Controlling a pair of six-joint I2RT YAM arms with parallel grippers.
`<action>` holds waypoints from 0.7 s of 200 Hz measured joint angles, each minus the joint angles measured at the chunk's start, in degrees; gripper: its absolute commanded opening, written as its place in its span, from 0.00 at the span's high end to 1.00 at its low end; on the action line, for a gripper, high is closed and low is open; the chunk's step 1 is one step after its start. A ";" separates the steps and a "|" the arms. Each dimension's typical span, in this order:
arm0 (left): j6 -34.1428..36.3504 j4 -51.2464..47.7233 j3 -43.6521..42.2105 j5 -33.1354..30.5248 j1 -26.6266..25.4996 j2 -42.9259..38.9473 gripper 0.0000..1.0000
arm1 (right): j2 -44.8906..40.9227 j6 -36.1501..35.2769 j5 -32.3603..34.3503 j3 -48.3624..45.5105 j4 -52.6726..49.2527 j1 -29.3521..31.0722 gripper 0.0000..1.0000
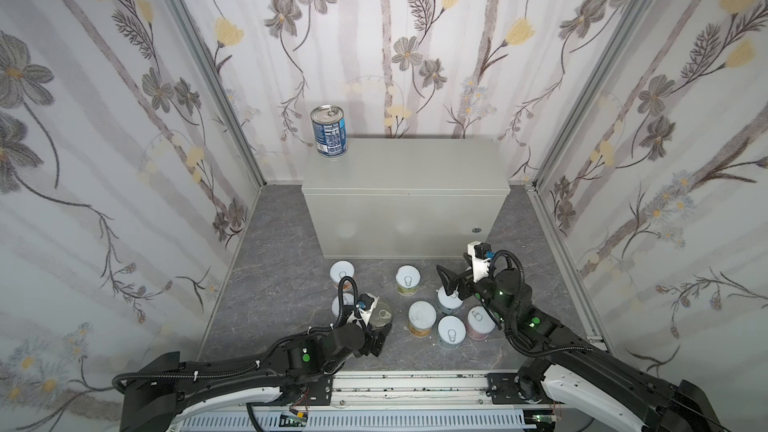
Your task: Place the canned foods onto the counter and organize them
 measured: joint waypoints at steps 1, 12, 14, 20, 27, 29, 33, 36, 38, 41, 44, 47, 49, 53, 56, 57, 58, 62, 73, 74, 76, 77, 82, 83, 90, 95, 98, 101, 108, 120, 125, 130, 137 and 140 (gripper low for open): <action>0.02 0.09 0.00 -0.04 0.00 0.07 0.00 | -0.02 -0.04 -0.15 0.00 0.04 0.02 0.00; 0.26 1.42 -0.02 -0.55 0.00 1.20 0.00 | -0.28 -1.01 -2.84 -0.15 0.72 0.28 0.00; 0.37 1.75 -0.02 -0.63 0.00 1.40 0.00 | -0.33 -1.27 -3.32 -0.17 0.76 0.33 0.00; 0.57 2.45 -0.04 -0.90 0.00 1.97 0.00 | -0.39 -1.75 -4.72 -0.28 1.01 0.48 0.00; 0.96 3.19 -0.09 -1.27 0.00 2.58 0.00 | -0.44 -2.34 -6.08 -0.42 1.11 0.68 0.00; 1.11 3.43 -0.11 -1.36 0.02 2.78 0.00 | -0.44 -2.56 -6.38 -0.44 1.11 0.74 0.00; 1.25 3.96 -0.13 -1.60 0.02 3.17 0.00 | -0.44 -2.99 -7.21 -0.52 1.11 0.92 0.00; 1.29 4.35 -0.15 -1.66 0.00 3.45 0.00 | -0.44 -3.23 -7.65 -0.57 1.09 1.01 0.00; 1.29 4.68 -0.20 -1.70 0.00 3.63 0.00 | -0.46 -3.41 -8.00 -0.59 1.09 1.07 0.00; 1.31 5.03 -0.20 -1.88 0.00 3.87 0.01 | -0.50 -3.69 -8.44 -0.63 1.03 1.11 0.00; 1.36 5.33 -0.22 -2.05 0.00 4.13 0.01 | -0.57 -3.93 -8.94 -0.68 1.03 1.22 0.00; 1.49 5.73 -0.26 -2.16 0.00 4.35 0.02 | -0.63 -4.22 -9.38 -0.70 1.03 1.33 0.00; 1.53 6.05 -0.31 -2.23 0.00 4.57 0.02 | -0.70 -4.46 -9.64 -0.74 1.01 1.40 0.00; 1.53 6.60 -0.35 -2.45 0.00 4.94 0.02 | -0.83 -4.81 -10.32 -0.81 1.07 1.55 0.00; 1.53 6.95 -0.39 -2.51 0.00 5.20 0.03 | -0.94 -5.09 -10.73 -0.85 1.05 1.64 0.00; 1.53 7.06 -0.42 -2.51 0.00 5.29 0.03 | -0.96 -5.16 -10.80 -0.85 1.05 1.68 0.00; 1.55 7.26 -0.44 -2.54 0.00 5.42 0.03 | -1.01 -5.33 -10.93 -0.87 1.09 1.73 0.00; 1.66 7.63 -0.46 -2.62 0.00 5.75 0.04 | -1.07 -5.73 -11.41 -0.92 1.11 1.84 0.00; 2.21 8.90 -0.52 -2.75 0.00 6.75 0.05 | -1.27 -6.75 -12.94 -1.18 1.33 2.19 0.00; 2.23 8.94 -0.52 -2.75 0.00 6.80 0.05 | -1.29 -6.82 -13.00 -1.20 1.33 2.19 0.00; 2.36 9.16 -0.52 -2.78 0.00 6.99 0.05 | -1.29 -7.02 -13.29 -1.25 1.33 2.25 0.00; 2.40 9.25 -0.52 -2.80 0.00 7.06 0.05 | -1.31 -7.17 -13.42 -1.29 1.33 2.29 0.00; 2.58 9.66 -0.52 -2.86 0.00 7.43 0.05 | -1.33 -7.56 -13.84 -1.38 1.31 2.49 0.00; 2.58 9.77 -0.52 -2.86 0.00 7.54 0.05 | -1.33 -7.69 -13.99 -1.40 1.29 2.51 0.00; 2.60 10.29 -0.55 -2.89 0.00 8.00 0.06 | -1.33 -8.28 -14.82 -1.42 1.31 2.64 0.00; 2.62 10.73 -0.55 -2.89 0.00 8.33 0.06 | -1.31 -8.74 -15.23 -1.42 1.29 2.80 0.00; 2.64 10.99 -0.55 -2.89 0.00 8.50 0.06 | -1.31 -9.01 -15.47 -1.42 1.29 2.89 0.00; 2.71 11.26 -0.55 -2.89 0.00 8.68 0.06 | -1.31 -9.20 -15.74 -1.42 1.29 2.97 0.00; 2.82 11.74 -0.55 -2.89 0.00 8.98 0.06 | -1.27 -9.81 -16.52 -1.42 1.25 3.21 0.00; 2.84 12.41 -0.55 -2.89 0.00 9.51 0.06 | -1.01 -10.91 -17.77 -1.42 0.96 3.67 0.00; 2.93 12.72 -0.59 -2.89 0.00 9.66 0.07 | -0.90 -11.39 -18.08 -1.42 0.76 3.87 0.00; 2.97 12.94 -0.63 -2.89 0.00 9.86 0.07 | -0.81 -11.80 -18.34 -1.42 0.50 4.11 0.00; 2.97 13.38 -0.74 -2.89 0.02 10.10 0.07 | -0.66 -12.28 -18.49 -1.36 0.22 4.37 0.00; 2.97 13.62 -0.83 -2.89 0.02 10.21 0.07 | -0.59 -12.41 -18.58 -1.31 0.17 4.46 0.00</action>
